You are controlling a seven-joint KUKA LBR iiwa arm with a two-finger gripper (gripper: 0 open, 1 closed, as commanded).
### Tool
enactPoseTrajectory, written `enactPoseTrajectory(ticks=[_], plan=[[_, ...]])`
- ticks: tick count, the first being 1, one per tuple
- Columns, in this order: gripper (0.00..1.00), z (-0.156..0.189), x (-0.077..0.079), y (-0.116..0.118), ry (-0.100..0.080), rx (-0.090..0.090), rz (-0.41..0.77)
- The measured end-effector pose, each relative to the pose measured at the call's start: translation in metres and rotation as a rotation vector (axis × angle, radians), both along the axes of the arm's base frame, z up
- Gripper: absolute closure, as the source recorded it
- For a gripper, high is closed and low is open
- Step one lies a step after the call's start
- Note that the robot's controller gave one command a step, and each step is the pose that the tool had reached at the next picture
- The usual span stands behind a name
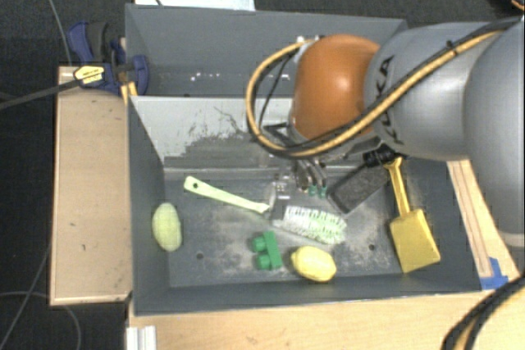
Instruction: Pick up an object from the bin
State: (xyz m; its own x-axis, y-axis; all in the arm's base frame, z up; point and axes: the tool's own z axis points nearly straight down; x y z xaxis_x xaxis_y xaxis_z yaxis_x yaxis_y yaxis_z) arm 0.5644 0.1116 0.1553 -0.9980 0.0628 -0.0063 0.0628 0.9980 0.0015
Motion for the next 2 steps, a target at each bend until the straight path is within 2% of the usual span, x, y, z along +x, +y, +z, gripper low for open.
enactPoseTrajectory(ticks=[1,2], plan=[[0.00,0.027,-0.020,0.013,-0.001,0.001,0.280],[0.00,-0.010,-0.004,0.016,0.001,0.003,-0.180]])
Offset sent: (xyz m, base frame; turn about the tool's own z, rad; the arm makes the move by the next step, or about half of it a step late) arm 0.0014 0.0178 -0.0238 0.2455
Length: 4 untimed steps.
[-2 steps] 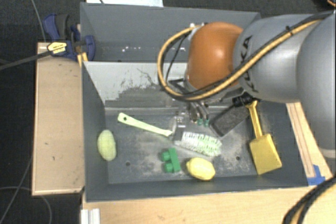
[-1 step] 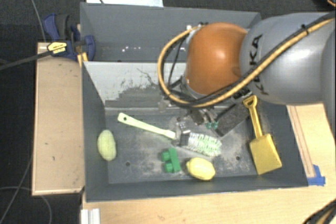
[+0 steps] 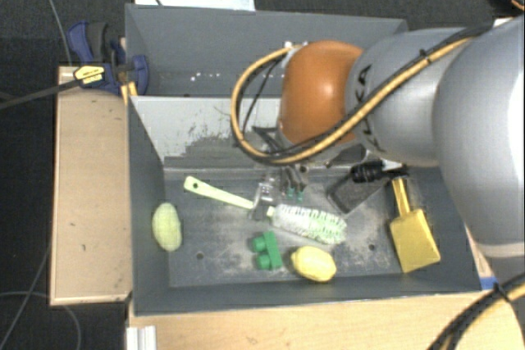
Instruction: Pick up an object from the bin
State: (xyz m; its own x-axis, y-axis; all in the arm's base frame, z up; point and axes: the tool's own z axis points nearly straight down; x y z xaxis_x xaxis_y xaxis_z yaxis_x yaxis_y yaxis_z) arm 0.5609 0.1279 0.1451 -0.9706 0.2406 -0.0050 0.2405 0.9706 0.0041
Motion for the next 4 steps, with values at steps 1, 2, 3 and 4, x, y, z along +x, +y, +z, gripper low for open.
enactPoseTrajectory(ticks=[1,2,3,4], plan=[[0.00,-0.008,0.002,-0.010,0.002,0.003,-0.054],[0.00,0.081,0.020,-0.008,0.001,0.003,-0.073],[0.00,0.010,0.006,-0.020,0.000,0.000,-0.016],[0.00,0.009,0.012,-0.028,-0.002,0.003,-0.074]])
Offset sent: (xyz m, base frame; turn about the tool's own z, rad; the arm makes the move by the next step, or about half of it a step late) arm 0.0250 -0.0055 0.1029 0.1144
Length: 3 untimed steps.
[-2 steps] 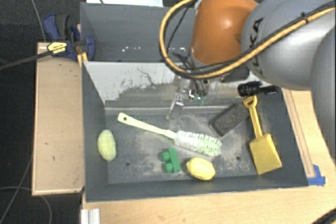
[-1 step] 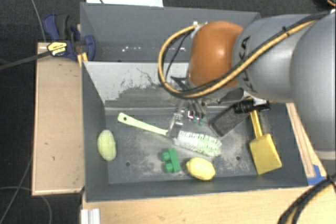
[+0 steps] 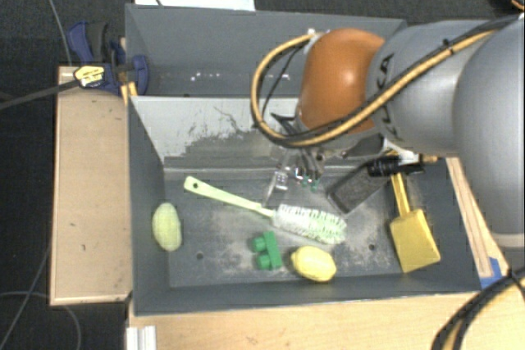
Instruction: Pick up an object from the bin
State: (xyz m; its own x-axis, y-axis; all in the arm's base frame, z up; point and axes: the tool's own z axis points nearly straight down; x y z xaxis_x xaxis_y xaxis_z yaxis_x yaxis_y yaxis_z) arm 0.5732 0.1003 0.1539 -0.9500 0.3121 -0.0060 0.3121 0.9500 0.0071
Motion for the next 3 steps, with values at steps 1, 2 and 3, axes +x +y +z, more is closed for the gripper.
enactPoseTrajectory(ticks=[1,2,3], plan=[[0.00,-0.040,-0.060,-0.025,0.010,-0.003,0.022],[0.00,-0.020,-0.055,-0.010,-0.007,-0.005,0.411],[0.00,-0.032,-0.055,-0.038,0.002,-0.004,0.305]])
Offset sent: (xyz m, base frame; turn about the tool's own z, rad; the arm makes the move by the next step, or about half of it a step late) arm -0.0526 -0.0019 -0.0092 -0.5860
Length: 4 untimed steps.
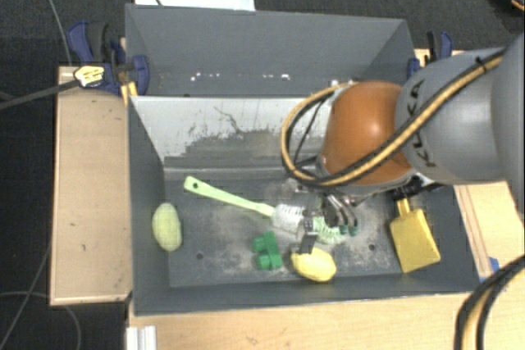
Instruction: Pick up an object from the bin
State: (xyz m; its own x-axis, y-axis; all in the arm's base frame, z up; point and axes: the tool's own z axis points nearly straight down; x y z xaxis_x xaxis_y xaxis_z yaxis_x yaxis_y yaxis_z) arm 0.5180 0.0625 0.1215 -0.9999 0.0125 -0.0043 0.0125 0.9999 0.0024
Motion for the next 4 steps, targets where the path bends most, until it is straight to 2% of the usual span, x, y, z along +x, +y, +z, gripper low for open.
enactPoseTrajectory(ticks=[1,2,3,4], plan=[[0.00,0.039,0.008,0.003,-0.007,0.002,0.033],[0.00,-0.018,-0.012,-0.016,-0.001,0.002,-0.095],[0.00,0.043,-0.024,-0.049,-0.016,0.003,0.117],[0.00,-0.040,0.001,-0.077,-0.004,0.001,0.015]])
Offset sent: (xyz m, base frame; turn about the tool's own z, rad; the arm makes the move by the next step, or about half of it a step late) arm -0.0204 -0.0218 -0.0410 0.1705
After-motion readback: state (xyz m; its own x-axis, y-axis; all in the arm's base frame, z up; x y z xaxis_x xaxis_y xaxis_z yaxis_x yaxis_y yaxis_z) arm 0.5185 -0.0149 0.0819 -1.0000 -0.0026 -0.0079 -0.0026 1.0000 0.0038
